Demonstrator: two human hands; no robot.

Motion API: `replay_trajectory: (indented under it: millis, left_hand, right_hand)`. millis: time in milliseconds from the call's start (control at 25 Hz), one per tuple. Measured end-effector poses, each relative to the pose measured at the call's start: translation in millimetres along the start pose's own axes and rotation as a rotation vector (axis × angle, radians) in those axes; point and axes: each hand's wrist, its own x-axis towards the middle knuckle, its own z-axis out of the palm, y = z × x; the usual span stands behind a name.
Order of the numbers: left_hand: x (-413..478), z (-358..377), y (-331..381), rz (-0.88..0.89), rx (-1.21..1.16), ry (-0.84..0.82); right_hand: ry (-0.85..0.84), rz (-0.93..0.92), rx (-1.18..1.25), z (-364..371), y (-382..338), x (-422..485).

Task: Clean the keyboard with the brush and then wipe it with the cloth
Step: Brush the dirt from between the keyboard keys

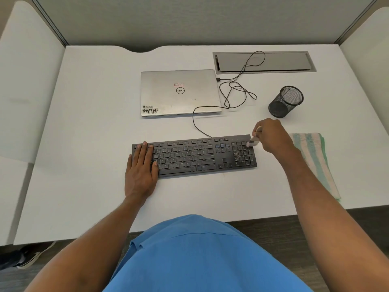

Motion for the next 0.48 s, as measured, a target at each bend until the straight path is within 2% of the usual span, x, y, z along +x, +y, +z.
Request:
replay_trajectory:
  millis: [200, 480]
  left_hand:
    - [0, 1, 0, -0.001, -0.003, 0.000]
    - [0, 0, 0, 0.005, -0.006, 0.005]
  right_hand:
    - [0.014, -0.073, 0.052, 11, -7, -1]
    - [0.042, 0.025, 0.020, 1, 8, 1]
